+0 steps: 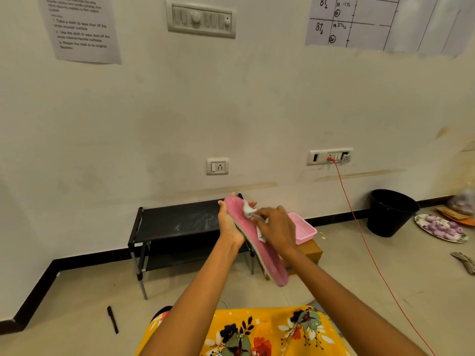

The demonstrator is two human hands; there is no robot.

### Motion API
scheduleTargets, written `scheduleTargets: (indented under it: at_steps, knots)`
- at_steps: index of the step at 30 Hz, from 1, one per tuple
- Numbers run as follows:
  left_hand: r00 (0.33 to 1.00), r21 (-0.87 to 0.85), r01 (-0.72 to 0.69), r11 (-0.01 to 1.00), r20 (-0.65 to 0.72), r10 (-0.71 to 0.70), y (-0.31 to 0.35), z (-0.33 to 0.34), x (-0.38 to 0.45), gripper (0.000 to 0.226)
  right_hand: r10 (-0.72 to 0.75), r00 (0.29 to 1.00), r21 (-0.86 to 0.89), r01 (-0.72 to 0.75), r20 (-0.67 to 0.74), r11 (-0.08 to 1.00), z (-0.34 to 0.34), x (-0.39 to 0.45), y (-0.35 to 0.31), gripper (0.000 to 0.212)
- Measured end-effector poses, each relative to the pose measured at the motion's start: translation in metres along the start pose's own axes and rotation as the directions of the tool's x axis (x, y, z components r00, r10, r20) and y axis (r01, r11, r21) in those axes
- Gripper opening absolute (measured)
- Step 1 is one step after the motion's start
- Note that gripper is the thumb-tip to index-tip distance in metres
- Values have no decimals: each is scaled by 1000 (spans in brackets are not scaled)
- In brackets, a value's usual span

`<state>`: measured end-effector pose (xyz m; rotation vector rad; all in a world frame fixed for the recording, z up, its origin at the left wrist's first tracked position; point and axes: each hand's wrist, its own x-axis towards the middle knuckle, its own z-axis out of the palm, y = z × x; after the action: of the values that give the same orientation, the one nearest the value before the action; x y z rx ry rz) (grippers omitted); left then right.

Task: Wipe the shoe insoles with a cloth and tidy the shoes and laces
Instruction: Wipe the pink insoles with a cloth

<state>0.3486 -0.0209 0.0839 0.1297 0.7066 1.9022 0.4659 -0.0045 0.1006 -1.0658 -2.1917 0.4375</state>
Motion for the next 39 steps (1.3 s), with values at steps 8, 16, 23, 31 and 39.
scheduleTargets:
  at_steps: [8,16,23,31,39]
  knots:
    - [999,-41,4,999,45,-2,0,2,2,59,-46,999,47,45,28,998,4,-18,-4,18]
    - [997,-9,-55,998,59,55,11,-1,3,58,-48,997,234,31,65,972,10,-21,-8,21]
    - [995,16,-72,997,68,71,18,3,-2,60,134,981,448,-184,141,875,5,-10,0,21]
    - [980,150,54,987,183,-81,-7,-1,-22,68,157,988,263,-151,0,953,9,5,-14,23]
    - [983,60,85,995,157,-94,2,-6,-16,71,-91,995,-16,91,44,996,7,-9,-37,28]
